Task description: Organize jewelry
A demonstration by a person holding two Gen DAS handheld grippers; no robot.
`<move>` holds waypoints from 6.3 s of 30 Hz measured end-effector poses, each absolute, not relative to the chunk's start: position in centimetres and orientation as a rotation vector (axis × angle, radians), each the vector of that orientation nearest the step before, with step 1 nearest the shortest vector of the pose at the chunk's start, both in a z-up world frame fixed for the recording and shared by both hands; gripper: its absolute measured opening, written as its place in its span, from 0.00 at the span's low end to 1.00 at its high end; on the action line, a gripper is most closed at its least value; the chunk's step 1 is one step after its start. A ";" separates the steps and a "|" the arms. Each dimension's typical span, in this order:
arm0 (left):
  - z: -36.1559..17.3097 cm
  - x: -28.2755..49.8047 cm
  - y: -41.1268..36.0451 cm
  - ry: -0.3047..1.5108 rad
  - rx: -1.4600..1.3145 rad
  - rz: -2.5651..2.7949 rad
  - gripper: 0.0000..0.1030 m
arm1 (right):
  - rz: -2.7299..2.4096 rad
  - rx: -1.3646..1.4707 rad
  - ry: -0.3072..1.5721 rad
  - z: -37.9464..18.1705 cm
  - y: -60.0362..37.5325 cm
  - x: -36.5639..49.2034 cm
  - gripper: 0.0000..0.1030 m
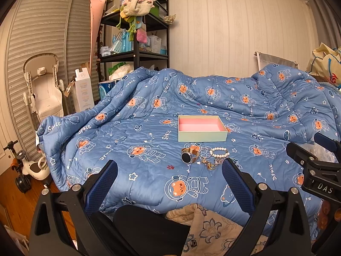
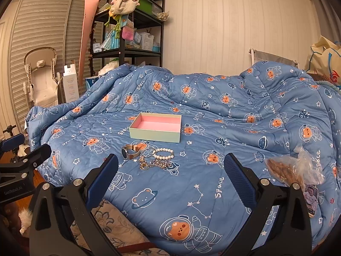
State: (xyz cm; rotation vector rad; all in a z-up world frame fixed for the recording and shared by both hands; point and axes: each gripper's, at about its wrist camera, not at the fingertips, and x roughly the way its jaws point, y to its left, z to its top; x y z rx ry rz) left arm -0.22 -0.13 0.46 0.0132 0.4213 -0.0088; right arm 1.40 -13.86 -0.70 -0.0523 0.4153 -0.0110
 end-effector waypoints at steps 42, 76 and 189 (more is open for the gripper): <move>-3.2 4.1 1.0 0.593 -0.063 -0.136 0.94 | 0.135 -0.001 0.666 -5.5 -14.7 7.8 0.95; -12.5 32.1 -2.2 1.020 0.018 -0.351 0.44 | 0.171 0.096 1.083 -16.2 -16.3 33.4 0.43; -10.3 47.8 -8.0 1.010 0.150 -0.356 0.56 | 0.238 -0.096 0.968 -14.8 -15.0 52.0 0.45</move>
